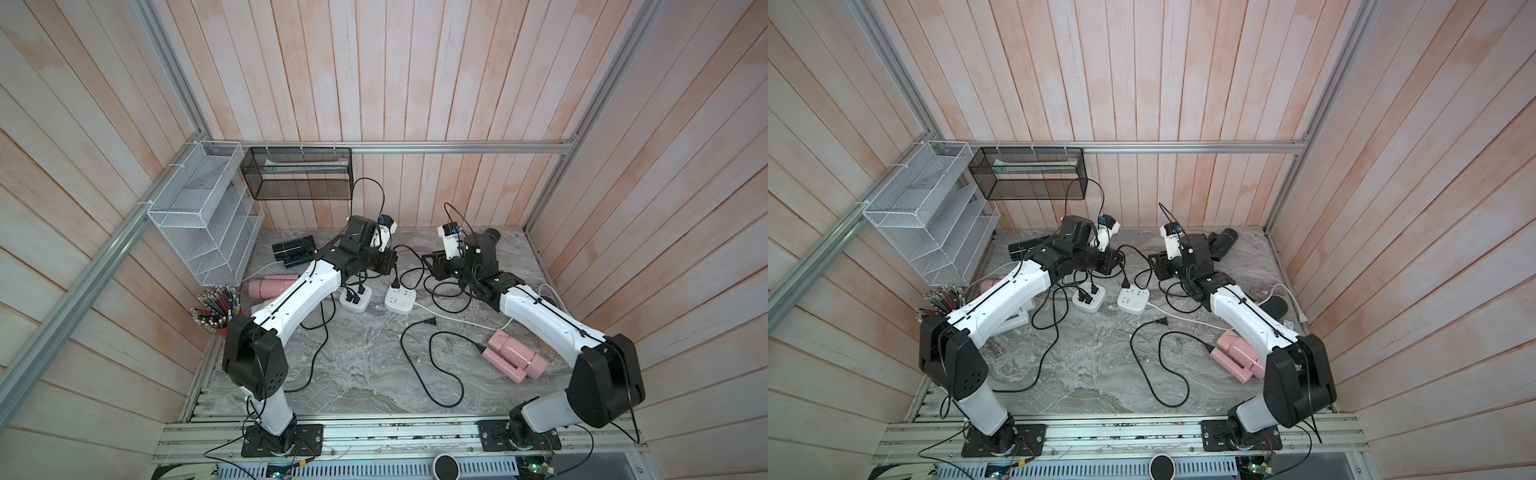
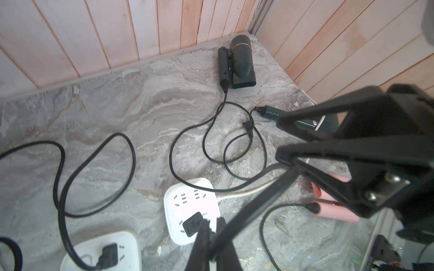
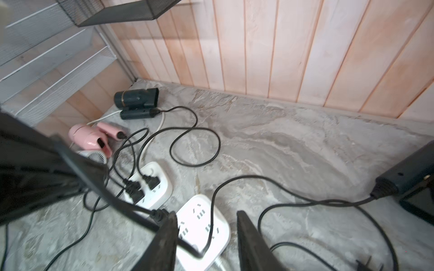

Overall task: Charge the blow dryers
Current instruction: Pick up the plug from the center of the board.

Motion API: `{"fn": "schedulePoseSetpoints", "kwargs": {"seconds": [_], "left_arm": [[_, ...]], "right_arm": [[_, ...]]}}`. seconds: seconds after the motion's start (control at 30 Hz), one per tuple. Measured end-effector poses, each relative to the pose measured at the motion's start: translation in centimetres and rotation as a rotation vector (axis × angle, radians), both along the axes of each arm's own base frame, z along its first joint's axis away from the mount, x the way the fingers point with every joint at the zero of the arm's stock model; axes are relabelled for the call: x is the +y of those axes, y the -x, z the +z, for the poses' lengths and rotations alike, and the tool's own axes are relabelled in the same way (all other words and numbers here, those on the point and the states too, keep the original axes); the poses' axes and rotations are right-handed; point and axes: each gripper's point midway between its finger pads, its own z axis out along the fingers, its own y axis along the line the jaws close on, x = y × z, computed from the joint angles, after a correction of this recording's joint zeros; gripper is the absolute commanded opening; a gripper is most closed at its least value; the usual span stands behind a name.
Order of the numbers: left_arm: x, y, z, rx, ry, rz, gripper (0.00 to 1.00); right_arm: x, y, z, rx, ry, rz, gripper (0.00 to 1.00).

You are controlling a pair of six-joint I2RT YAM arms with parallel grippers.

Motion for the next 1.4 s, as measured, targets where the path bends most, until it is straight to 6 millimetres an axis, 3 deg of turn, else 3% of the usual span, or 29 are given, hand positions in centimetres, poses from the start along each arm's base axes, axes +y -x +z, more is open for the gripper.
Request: {"fn": "schedulePoseSetpoints", "kwargs": {"seconds": [0.13,0.27,0.43,0.57,0.73,1.03,1.2,1.4], "left_arm": [[1.2,2.1,-1.8,0.102,0.027,0.062,0.06],[2.3,3.7,-4.7,0.204,0.022,0.12,0.06],[3.1,5.1,-7.3,0.311,0.031,0.185,0.07],[3.4,5.7,-7.5,0.346,0.053,0.22,0.07],[3.2,5.8,-6.9,0.366,0.088,0.234,0.07],[3.2,6.2,-7.1,0.395,0.092,0.239,0.07],[3.1,6.6,-7.2,0.413,0.093,0.232,0.07],[3.1,6.6,-6.8,0.43,0.112,0.223,0.07]], "right_arm": [[0.1,4.3,0.1,0.018,-0.057,0.067,0.39],[1.8,8.8,-0.6,0.034,-0.093,0.165,0.38],[3.6,12.7,-4.2,0.091,-0.091,0.244,0.37],[4.3,14.4,-7.0,0.124,-0.075,0.264,0.37],[5.5,14.4,-9.3,0.137,-0.05,0.266,0.37],[6.5,13.1,-10.7,0.117,-0.041,0.243,0.37],[7.2,12.0,-10.6,0.11,-0.038,0.231,0.37],[7.8,11.2,-9.2,0.075,-0.053,0.229,0.37]]}}
